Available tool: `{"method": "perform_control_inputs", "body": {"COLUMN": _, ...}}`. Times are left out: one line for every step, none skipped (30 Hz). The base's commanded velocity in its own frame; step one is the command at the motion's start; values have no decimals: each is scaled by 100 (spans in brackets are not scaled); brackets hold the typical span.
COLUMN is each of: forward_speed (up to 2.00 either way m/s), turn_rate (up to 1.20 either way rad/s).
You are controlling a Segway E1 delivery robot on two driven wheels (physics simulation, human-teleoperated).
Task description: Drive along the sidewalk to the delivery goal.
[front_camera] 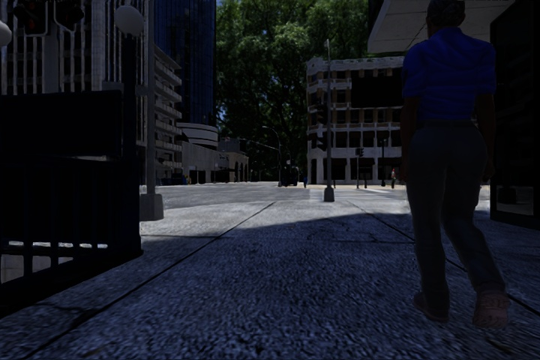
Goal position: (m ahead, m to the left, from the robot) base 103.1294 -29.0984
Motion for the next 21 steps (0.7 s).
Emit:
{"method": "perform_control_inputs", "body": {"forward_speed": 200, "turn_rate": 0}}
{"method": "perform_control_inputs", "body": {"forward_speed": 200, "turn_rate": 0}}
{"method": "perform_control_inputs", "body": {"forward_speed": 200, "turn_rate": 0}}
{"method": "perform_control_inputs", "body": {"forward_speed": 200, "turn_rate": 0}}
{"method": "perform_control_inputs", "body": {"forward_speed": 200, "turn_rate": 0}}
{"method": "perform_control_inputs", "body": {"forward_speed": 200, "turn_rate": 0}}
{"method": "perform_control_inputs", "body": {"forward_speed": 200, "turn_rate": 0}}
{"method": "perform_control_inputs", "body": {"forward_speed": 200, "turn_rate": 0}}
{"method": "perform_control_inputs", "body": {"forward_speed": 200, "turn_rate": 0}}
{"method": "perform_control_inputs", "body": {"forward_speed": 200, "turn_rate": 0}}
{"method": "perform_control_inputs", "body": {"forward_speed": 200, "turn_rate": 0}}
{"method": "perform_control_inputs", "body": {"forward_speed": 200, "turn_rate": 0}}
{"method": "perform_control_inputs", "body": {"forward_speed": 200, "turn_rate": 0}}
{"method": "perform_control_inputs", "body": {"forward_speed": 200, "turn_rate": 0}}
{"method": "perform_control_inputs", "body": {"forward_speed": 200, "turn_rate": 0}}
{"method": "perform_control_inputs", "body": {"forward_speed": 200, "turn_rate": 0}}
{"method": "perform_control_inputs", "body": {"forward_speed": 200, "turn_rate": 0}}
{"method": "perform_control_inputs", "body": {"forward_speed": 200, "turn_rate": 0}}
{"method": "perform_control_inputs", "body": {"forward_speed": 200, "turn_rate": 0}}
{"method": "perform_control_inputs", "body": {"forward_speed": 200, "turn_rate": 0}}
{"method": "perform_control_inputs", "body": {"forward_speed": 200, "turn_rate": 0}}
